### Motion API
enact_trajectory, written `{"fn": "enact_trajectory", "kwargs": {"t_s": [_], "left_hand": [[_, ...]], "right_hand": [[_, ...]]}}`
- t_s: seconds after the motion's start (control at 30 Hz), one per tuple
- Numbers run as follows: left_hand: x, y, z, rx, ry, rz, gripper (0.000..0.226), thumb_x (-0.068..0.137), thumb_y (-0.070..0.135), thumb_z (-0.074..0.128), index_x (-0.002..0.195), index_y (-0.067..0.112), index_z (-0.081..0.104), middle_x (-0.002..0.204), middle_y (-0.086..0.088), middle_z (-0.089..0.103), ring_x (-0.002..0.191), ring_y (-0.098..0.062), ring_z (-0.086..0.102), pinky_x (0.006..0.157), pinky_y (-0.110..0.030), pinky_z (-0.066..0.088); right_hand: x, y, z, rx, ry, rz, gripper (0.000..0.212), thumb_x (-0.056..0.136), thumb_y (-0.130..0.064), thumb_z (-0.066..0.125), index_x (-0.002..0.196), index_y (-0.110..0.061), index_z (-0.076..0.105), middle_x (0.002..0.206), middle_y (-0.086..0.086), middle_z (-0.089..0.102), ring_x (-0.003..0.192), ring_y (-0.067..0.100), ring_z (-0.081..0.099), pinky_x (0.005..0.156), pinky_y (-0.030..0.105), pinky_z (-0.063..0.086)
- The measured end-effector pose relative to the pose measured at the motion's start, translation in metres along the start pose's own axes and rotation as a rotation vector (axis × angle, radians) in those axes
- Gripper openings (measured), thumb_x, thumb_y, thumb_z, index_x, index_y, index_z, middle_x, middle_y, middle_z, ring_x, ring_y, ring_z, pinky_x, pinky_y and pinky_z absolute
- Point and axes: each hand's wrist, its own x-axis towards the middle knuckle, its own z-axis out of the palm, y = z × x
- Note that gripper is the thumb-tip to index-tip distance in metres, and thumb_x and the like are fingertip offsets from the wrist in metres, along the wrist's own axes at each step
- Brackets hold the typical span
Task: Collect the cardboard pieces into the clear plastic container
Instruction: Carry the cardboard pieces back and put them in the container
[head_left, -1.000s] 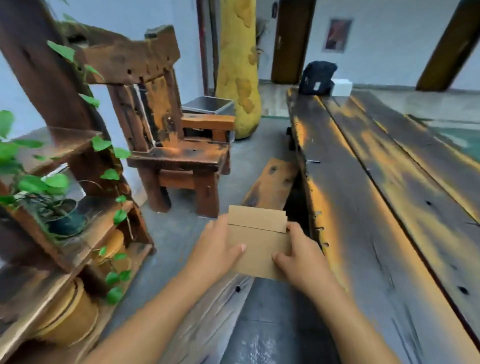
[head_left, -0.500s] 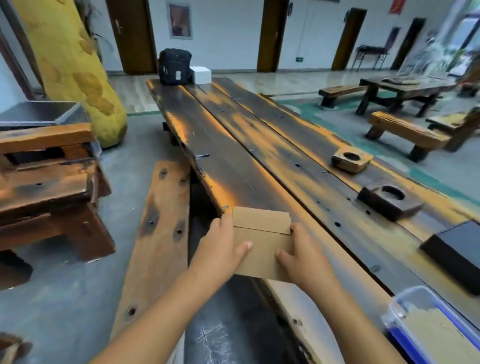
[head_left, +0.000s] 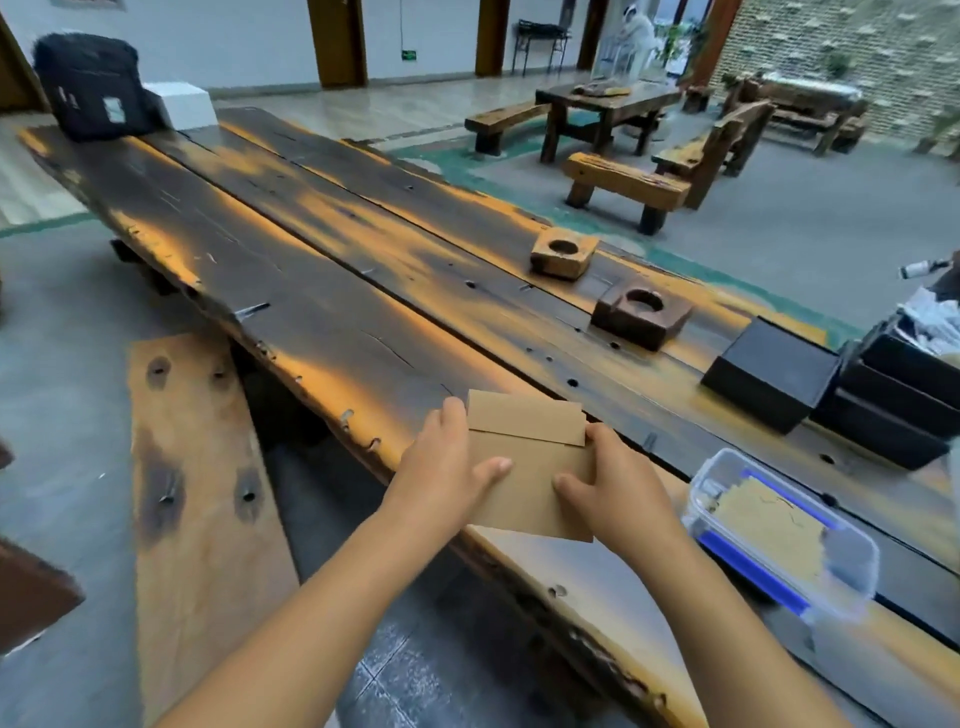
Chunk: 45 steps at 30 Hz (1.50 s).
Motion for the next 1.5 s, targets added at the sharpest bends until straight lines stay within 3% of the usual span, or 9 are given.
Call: {"fn": "enact_trajectory", "kwargs": {"t_s": [0.13,0.3,0.53,0.8,0.93,1.13,1.27,1.43,1.5], "left_hand": [[0.017,0.036,0.032,0.008,-0.078,0.076,0.049,0.081,0.050,0.068,0.100,0.023,0.032,0.107,-0.001,0.050,0.094,-0.025,0.055,0.073,-0.038,0.044],[0.034,0.090,0.078,-0.012,-0.131,0.106,0.049,0.080,0.051,0.068,0.105,0.024,0.036,0.111,0.000,0.051,0.088,-0.018,0.048,0.070,-0.032,0.038],[0.067,0.171,0.149,-0.011,-0.221,0.195,0.053,0.080,0.046,0.071,0.113,0.014,0.044,0.119,-0.005,0.052,0.111,-0.025,0.051,0.078,-0.030,0.036],[0.086,0.233,0.229,0.005,-0.386,0.303,0.053,0.078,0.050,0.069,0.115,0.020,0.046,0.116,-0.002,0.054,0.107,-0.023,0.055,0.083,-0.033,0.043],[0.104,0.244,0.258,-0.016,-0.500,0.338,0.051,0.082,0.042,0.070,0.123,0.021,0.048,0.122,-0.001,0.052,0.112,-0.020,0.053,0.085,-0.027,0.038],[0.144,0.256,0.298,-0.070,-0.667,0.377,0.057,0.087,0.033,0.067,0.138,0.022,0.045,0.129,-0.003,0.050,0.114,-0.021,0.053,0.098,-0.037,0.045],[0.160,0.254,0.328,-0.044,-0.739,0.423,0.057,0.088,0.033,0.066,0.138,0.019,0.043,0.126,-0.005,0.049,0.112,-0.022,0.053,0.088,-0.031,0.040],[0.165,0.242,0.363,0.004,-0.866,0.397,0.059,0.086,0.030,0.068,0.139,0.018,0.042,0.130,-0.007,0.048,0.116,-0.024,0.052,0.096,-0.035,0.043],[0.164,0.238,0.376,0.018,-0.898,0.376,0.060,0.085,0.028,0.069,0.138,0.019,0.044,0.131,-0.007,0.049,0.115,-0.023,0.054,0.098,-0.037,0.046]], "right_hand": [[-0.001,0.036,-0.028,0.010,0.047,0.108,0.045,0.084,-0.034,0.066,0.123,-0.026,0.045,0.101,-0.007,0.053,0.088,0.014,0.051,0.071,0.032,0.044],[0.004,0.085,-0.071,0.019,0.086,0.167,0.039,0.085,-0.030,0.064,0.120,-0.022,0.047,0.104,0.004,0.063,0.090,0.023,0.059,0.073,0.037,0.049],[0.020,0.172,-0.119,0.118,0.186,0.251,0.039,0.082,-0.031,0.067,0.116,-0.028,0.048,0.106,0.000,0.065,0.083,0.015,0.051,0.069,0.032,0.041],[0.019,0.257,-0.147,0.162,0.249,0.433,0.038,0.083,-0.031,0.067,0.117,-0.024,0.050,0.098,-0.003,0.061,0.085,0.015,0.048,0.069,0.030,0.039],[0.027,0.282,-0.149,0.183,0.275,0.520,0.042,0.084,-0.030,0.067,0.121,-0.024,0.049,0.096,-0.005,0.057,0.075,0.009,0.048,0.060,0.023,0.037],[0.051,0.307,-0.147,0.131,0.314,0.665,0.053,0.083,-0.030,0.069,0.131,-0.020,0.048,0.117,0.004,0.063,0.098,0.020,0.055,0.076,0.029,0.041],[0.070,0.322,-0.138,0.063,0.332,0.731,0.050,0.082,-0.029,0.070,0.127,-0.018,0.050,0.118,0.006,0.059,0.101,0.022,0.054,0.077,0.030,0.039],[0.080,0.349,-0.114,0.084,0.281,0.792,0.043,0.080,-0.023,0.071,0.120,-0.018,0.055,0.118,0.003,0.059,0.088,0.014,0.051,0.074,0.026,0.038],[0.081,0.360,-0.105,0.118,0.273,0.800,0.045,0.080,-0.021,0.071,0.122,-0.020,0.055,0.119,0.001,0.062,0.095,0.017,0.057,0.076,0.026,0.041]]}}
